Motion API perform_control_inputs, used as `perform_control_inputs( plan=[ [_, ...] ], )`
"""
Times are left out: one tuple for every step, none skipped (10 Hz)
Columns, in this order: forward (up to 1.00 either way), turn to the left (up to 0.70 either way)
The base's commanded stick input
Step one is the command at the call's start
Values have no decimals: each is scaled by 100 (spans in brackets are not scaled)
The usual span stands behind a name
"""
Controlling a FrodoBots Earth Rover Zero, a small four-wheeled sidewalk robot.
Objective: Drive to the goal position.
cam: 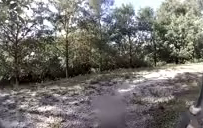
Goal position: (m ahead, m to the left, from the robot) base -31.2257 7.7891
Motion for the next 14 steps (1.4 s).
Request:
perform_control_inputs(
  plan=[
    [49,0],
    [47,0],
    [32,0],
    [2,0],
    [0,0],
    [0,0],
    [0,0],
    [0,0],
    [0,0],
    [0,0],
    [0,0],
    [0,0],
    [4,0],
    [37,0]
  ],
)
